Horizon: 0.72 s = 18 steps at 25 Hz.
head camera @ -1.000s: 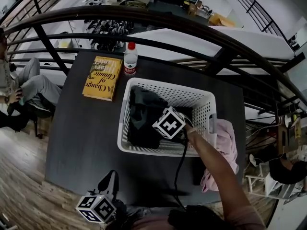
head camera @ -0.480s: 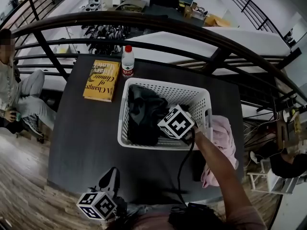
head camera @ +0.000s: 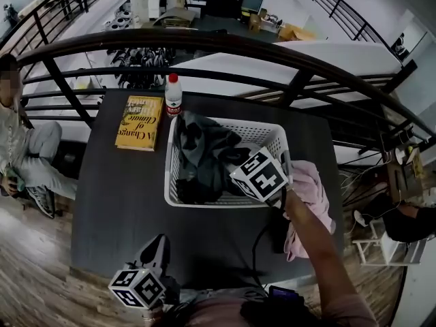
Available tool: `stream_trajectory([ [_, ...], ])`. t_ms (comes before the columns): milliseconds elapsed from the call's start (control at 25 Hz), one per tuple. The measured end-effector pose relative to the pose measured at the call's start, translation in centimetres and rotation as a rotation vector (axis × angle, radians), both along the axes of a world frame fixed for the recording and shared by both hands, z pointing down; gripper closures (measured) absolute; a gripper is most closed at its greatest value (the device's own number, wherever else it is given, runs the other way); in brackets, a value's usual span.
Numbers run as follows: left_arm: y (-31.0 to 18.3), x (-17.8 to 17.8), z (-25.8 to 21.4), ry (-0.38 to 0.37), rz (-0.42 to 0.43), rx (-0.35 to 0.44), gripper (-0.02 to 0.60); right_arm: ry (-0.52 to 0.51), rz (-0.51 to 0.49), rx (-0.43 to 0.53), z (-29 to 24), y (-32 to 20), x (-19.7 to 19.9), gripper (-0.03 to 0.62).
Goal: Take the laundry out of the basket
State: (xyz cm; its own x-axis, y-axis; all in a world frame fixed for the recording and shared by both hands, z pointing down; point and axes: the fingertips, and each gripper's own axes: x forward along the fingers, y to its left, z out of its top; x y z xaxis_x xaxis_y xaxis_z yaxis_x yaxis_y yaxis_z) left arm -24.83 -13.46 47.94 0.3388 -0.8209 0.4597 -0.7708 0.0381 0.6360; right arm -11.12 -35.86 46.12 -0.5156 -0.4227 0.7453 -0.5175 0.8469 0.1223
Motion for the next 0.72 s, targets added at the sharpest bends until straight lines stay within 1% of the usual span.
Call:
stream_trajectory([
  [720, -0.1, 0.0, -3.5, -0.032, 0.12, 0.101, 0.584, -0.117, 0.147, 0.242, -11.6, 1.1, 3.0, 0.5],
])
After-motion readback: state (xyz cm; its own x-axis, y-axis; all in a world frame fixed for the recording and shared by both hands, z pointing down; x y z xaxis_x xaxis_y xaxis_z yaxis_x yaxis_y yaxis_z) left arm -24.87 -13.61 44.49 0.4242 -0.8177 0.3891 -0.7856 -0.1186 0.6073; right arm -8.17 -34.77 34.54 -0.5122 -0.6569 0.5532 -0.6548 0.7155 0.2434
